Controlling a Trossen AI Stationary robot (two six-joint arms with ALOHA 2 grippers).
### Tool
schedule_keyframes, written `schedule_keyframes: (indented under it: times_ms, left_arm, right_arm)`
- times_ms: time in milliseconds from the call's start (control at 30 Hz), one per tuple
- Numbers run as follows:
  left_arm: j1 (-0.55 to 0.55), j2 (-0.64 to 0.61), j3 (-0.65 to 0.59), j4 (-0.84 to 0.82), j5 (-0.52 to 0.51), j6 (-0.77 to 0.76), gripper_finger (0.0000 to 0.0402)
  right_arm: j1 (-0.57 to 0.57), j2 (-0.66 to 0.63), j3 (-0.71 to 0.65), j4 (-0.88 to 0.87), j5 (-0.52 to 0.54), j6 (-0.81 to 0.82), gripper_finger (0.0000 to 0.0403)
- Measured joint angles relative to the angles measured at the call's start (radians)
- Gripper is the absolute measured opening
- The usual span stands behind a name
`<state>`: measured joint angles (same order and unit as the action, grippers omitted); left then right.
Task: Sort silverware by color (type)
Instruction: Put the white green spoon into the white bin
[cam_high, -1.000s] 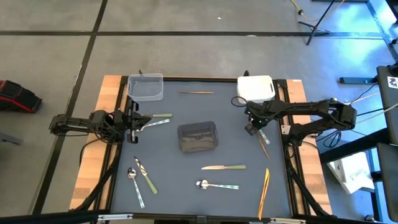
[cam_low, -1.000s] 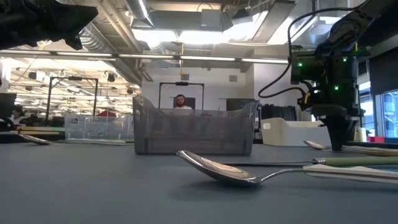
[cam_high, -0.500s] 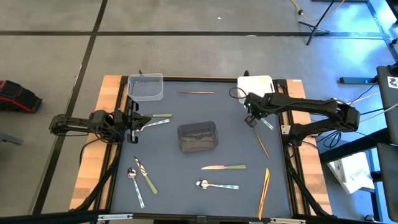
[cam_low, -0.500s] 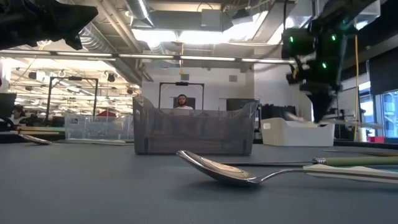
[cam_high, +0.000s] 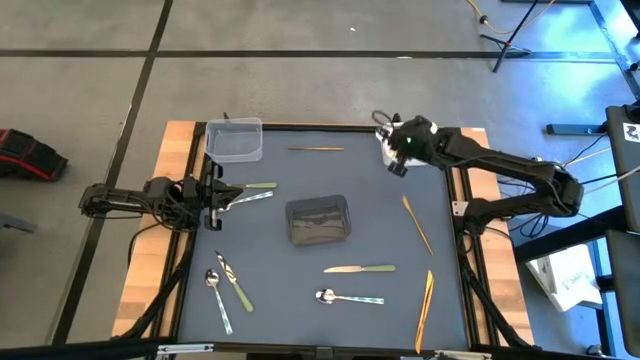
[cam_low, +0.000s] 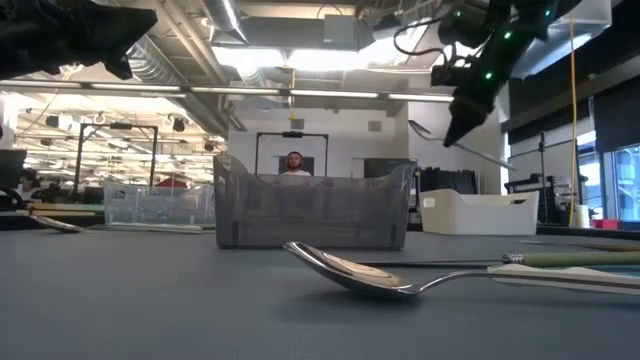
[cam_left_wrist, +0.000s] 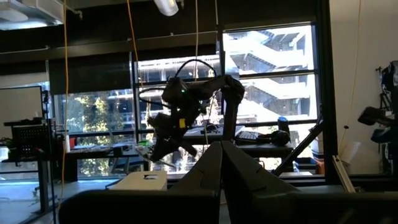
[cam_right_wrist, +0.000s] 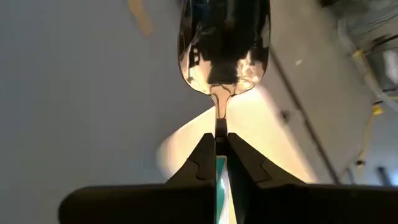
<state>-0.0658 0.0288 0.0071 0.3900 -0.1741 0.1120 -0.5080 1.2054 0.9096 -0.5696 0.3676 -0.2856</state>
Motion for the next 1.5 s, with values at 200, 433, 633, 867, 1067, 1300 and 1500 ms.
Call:
schedule_keyframes:
  times_ms: [200, 433, 633, 867, 1067, 1300, 1500]
  left_arm:
    - [0.000, 0.000, 0.000, 0.008, 0.000, 0.002, 0.0002]
    - [0.000, 0.000, 0.000, 0.017, 0.000, 0.002, 0.0002]
    - [0.000, 0.000, 0.000, 0.017, 0.000, 0.003, 0.0002]
    - [0.000, 0.000, 0.000, 0.030, -0.003, 0.003, 0.0002]
    - [0.000, 0.000, 0.000, 0.034, -0.008, 0.004, 0.0002]
    - [0.000, 0.000, 0.000, 0.039, -0.022, 0.006, 0.0002]
    - [0.000, 0.000, 0.000, 0.039, -0.043, 0.005, 0.0002]
  right_arm:
    - [-0.162, 0.021, -0.052, 0.173, -0.064, -0.088, 0.0009]
    - [-0.329, 0.024, -0.186, 0.335, -0.187, -0.163, 0.0009]
    - [-0.409, 0.024, -0.259, 0.394, -0.226, -0.172, 0.0009]
    - [-0.444, 0.024, -0.295, 0.396, -0.256, -0.169, 0.0009]
    - [-0.442, 0.028, -0.300, 0.398, -0.256, -0.168, 0.0009]
    - [-0.442, 0.097, -0.300, 0.403, -0.244, -0.133, 0.0010]
    - [-0.441, 0.113, -0.300, 0.422, -0.225, -0.111, 0.0028]
